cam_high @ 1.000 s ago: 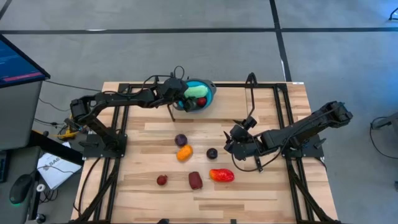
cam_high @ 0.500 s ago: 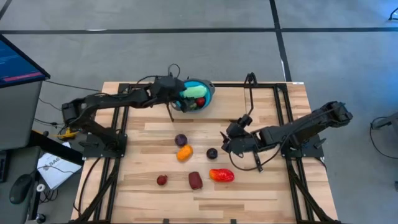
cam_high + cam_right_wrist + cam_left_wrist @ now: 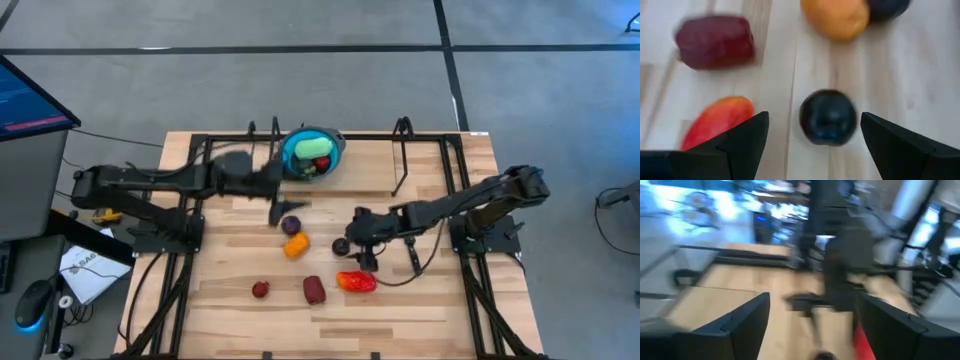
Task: Pick & Place Fruit
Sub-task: Put the bottom purple plum into the blue strainer bowl on the shelf, then put the yellow mango into the blue strainer bowl on the shelf
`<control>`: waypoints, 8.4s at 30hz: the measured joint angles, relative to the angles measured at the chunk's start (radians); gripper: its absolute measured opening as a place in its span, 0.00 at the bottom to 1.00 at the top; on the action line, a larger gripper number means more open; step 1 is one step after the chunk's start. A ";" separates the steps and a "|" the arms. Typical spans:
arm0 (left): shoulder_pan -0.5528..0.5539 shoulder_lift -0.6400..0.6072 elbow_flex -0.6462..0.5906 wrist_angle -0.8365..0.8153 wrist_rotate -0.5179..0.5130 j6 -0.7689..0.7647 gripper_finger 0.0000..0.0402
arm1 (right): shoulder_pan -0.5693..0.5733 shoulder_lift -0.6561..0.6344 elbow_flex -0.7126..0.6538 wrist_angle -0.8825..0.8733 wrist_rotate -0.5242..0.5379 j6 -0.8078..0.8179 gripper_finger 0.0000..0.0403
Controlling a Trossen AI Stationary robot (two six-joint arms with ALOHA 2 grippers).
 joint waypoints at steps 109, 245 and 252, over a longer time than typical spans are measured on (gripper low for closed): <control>-0.342 -0.011 -0.594 0.434 -0.610 -0.470 0.71 | -0.530 0.472 0.855 -0.101 -0.004 -0.298 0.50; -0.364 0.241 -0.602 0.588 -0.435 -0.557 0.71 | -0.180 0.586 0.544 0.047 -0.270 -0.431 0.47; -0.363 0.012 -0.637 0.580 -0.439 -0.453 0.71 | -0.188 0.487 0.540 -0.230 -0.263 -0.389 0.46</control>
